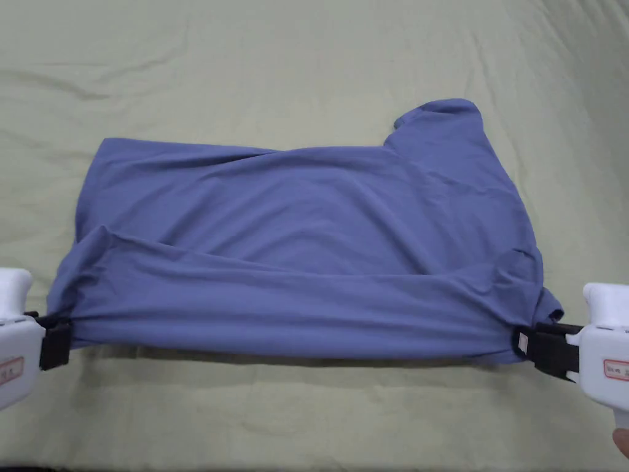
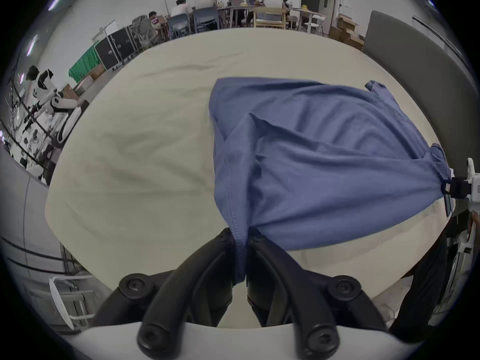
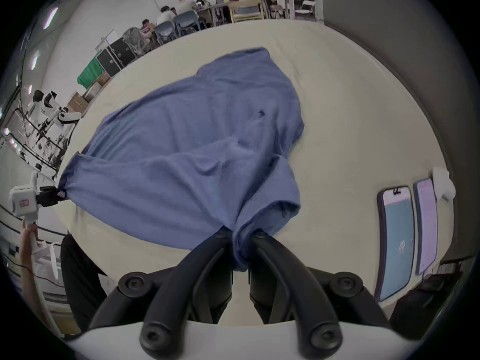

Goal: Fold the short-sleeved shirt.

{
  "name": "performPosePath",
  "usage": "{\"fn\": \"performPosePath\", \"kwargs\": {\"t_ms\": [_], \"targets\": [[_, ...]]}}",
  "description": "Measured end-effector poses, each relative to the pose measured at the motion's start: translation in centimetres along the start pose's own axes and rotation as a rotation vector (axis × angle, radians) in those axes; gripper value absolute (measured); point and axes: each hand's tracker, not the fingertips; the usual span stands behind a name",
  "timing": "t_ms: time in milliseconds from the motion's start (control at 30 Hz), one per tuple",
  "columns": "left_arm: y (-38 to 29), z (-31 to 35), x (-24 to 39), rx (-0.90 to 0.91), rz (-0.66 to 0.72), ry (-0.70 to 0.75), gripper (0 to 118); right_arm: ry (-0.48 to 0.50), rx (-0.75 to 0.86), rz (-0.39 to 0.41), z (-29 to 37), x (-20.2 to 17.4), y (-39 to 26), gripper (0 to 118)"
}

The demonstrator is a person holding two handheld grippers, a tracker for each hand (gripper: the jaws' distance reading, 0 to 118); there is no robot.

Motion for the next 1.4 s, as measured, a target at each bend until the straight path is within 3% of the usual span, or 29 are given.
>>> {"fn": "performPosePath", "kwargs": {"t_ms": [133, 167, 200, 233, 267, 367, 467, 567, 600, 633, 667, 700, 733, 800, 1000, 1167, 1200, 1267, 1300, 1400], "targets": [[-0.9, -0.9, 0.1, -0.037, 0.027, -0.008, 6, -0.007, -0.020, -0.006, -0.9, 0.0, -0.3, 12], [-0.8, -1.1, 0.1, -0.037, 0.032, -0.011, 8, -0.008, -0.019, -0.004, -1.0, -0.1, -0.2, 17], [-0.7, -1.3, 0.2, -0.035, 0.038, -0.008, 25, -0.006, -0.025, 0.001, -1.0, 0.0, 0.1, 50], [-0.7, -1.3, 0.2, -0.034, 0.046, -0.003, 54, -0.031, -0.046, 0.009, -1.0, -0.2, 0.3, 91], [-0.6, -1.3, 0.3, -0.034, 0.047, 0.009, 80, -0.078, -0.060, 0.032, -1.1, -0.5, 0.3, 115], [-0.7, -0.2, 0.5, -0.008, 0.029, 0.035, 83, -0.174, -0.001, 0.122, -0.4, -1.1, 0.3, 118], [-0.3, 2.3, 0.9, 0.034, 0.042, 0.050, 83, -0.140, -0.037, 0.094, 1.1, -1.8, 0.9, 118], [0.7, 6.2, 1.9, 0.140, 0.053, 0.075, 83, -0.085, 0.049, 0.073, 3.4, -3.2, 1.6, 118], [1.0, 7.5, 2.3, 0.183, 0.064, 0.055, 83, -0.082, 0.085, 0.068, 4.3, -4.0, 1.9, 111], [1.1, 8.7, 2.7, 0.223, 0.061, 0.016, 79, -0.072, 0.106, 0.076, 4.9, -4.6, 2.1, 94], [1.2, 9.5, 3.2, 0.260, 0.049, -0.003, 59, -0.060, 0.114, 0.098, 5.1, -5.2, 2.1, 54], [1.5, 9.9, 3.7, 0.264, 0.040, 0.020, 0, -0.063, 0.120, 0.119, 4.9, -5.9, 2.1, 2], [1.5, 10.2, 4.3, 0.293, 0.060, 0.068, 0, -0.093, 0.137, 0.111, 4.7, -6.3, 1.9, 2], [1.5, 9.8, 4.1, 0.232, 0.037, 0.022, 0, -0.040, 0.113, 0.131, 4.2, -6.8, 2.0, 2], [3.3, 8.6, 3.4, 0.238, 0.080, 0.008, 0, -0.050, 0.112, 0.154, 2.8, -7.8, 2.4, 2], [10.5, 5.3, 3.7, 0.284, -0.050, 0.020, 0, -0.039, 0.111, 0.162, 1.6, -8.1, 4.5, 2], [12.2, 4.1, 3.5, 0.290, -0.043, 0.021, 17, -0.038, 0.112, 0.166, 1.3, -8.2, 5.1, 2], [16.3, 1.0, 2.6, 0.268, -0.028, -0.009, 85, -0.038, 0.113, 0.172, 0.8, -8.3, 6.1, 2], [18.5, -1.4, 2.2, 0.224, -0.003, -0.050, 93, -0.038, 0.111, 0.175, 0.5, -8.3, 6.7, 2], [23.2, -7.8, 0.9, 0.124, 0.027, -0.010, 93, -0.044, 0.110, 0.185, -0.3, -8.6, 8.3, 2]]}}
